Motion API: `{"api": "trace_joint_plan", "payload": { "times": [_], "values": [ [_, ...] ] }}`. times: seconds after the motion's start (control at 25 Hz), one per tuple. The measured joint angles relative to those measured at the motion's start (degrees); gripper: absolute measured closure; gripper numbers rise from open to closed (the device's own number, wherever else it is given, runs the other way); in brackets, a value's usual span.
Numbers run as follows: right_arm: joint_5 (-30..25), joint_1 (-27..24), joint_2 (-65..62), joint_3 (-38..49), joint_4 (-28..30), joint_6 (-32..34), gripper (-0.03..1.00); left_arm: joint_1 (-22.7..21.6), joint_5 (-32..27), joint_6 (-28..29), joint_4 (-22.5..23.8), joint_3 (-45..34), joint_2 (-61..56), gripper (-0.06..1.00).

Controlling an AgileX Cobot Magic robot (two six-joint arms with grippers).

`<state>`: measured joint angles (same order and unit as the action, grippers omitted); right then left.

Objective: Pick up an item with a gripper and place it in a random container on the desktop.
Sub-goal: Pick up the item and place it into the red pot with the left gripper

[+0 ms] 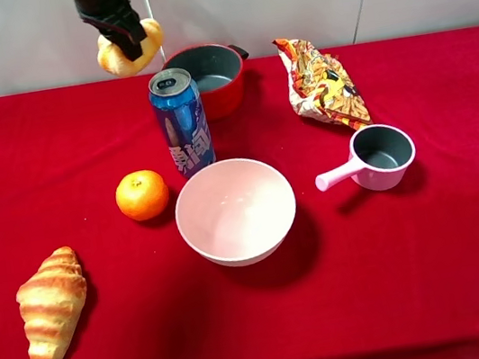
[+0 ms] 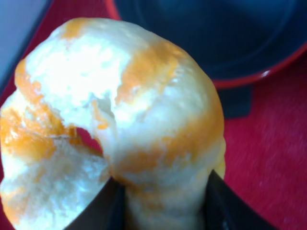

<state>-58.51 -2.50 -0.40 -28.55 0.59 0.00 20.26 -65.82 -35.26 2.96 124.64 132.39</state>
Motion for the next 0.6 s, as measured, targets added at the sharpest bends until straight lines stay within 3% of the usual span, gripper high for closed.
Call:
{"api": "trace_joint_plan", "payload": {
  "times": [0.6],
  "values": [
    [0.0,0.0,0.0,0.0,0.0,0.0,0.27,5.6,11.1,1.1,-2.2,0.0,0.0,0.62]
  ]
}}
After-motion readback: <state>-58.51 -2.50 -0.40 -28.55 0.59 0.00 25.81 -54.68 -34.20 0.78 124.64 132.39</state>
